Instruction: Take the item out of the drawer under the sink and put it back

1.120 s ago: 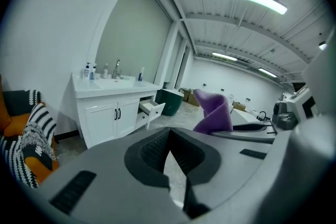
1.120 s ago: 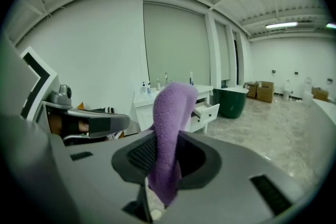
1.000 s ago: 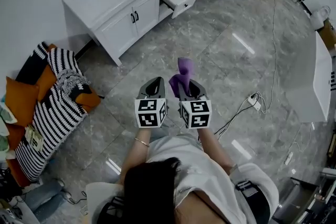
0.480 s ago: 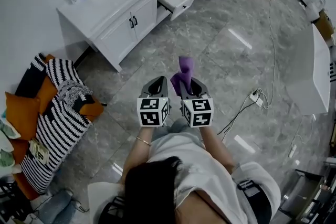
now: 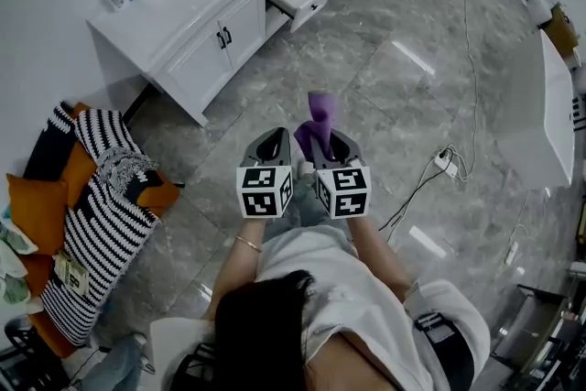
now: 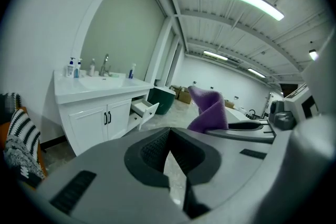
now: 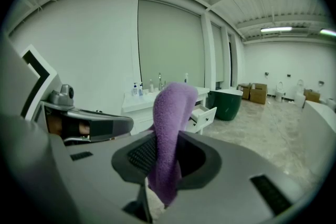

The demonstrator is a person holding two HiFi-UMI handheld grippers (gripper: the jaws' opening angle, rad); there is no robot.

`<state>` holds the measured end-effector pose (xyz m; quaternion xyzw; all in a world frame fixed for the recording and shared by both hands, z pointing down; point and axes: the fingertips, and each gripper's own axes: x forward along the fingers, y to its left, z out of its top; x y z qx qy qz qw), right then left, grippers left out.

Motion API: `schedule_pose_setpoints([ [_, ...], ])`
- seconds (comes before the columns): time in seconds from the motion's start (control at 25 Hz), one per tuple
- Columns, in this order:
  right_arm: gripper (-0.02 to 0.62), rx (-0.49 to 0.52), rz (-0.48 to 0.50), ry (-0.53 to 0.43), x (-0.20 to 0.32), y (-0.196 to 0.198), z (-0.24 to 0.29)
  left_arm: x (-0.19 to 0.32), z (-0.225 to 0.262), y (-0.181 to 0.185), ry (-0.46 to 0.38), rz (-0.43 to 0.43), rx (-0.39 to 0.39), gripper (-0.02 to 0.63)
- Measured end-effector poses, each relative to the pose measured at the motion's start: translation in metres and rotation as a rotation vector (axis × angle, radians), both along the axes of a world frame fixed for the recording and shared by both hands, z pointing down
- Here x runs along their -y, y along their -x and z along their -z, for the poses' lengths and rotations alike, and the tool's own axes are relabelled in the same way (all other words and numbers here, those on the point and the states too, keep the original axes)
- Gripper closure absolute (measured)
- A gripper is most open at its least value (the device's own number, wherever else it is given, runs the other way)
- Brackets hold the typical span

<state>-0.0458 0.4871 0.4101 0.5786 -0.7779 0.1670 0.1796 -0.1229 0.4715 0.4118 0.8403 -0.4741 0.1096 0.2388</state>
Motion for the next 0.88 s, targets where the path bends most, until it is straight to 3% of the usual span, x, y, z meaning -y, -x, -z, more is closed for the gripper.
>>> schedule_pose_setpoints([
  [0.36, 0.502, -0.002, 0.025, -0.004, 0.042, -0.012, -0.005, 0.036, -0.014, -0.014, 0.028, 0.015, 0.007, 0.603],
  [0.88, 0.502, 0.029, 0.053, 0.035, 0.160, -0.049, -0.018, 0.148, -0.021, -0.055, 0.051, 0.049, 0.032, 0.603],
])
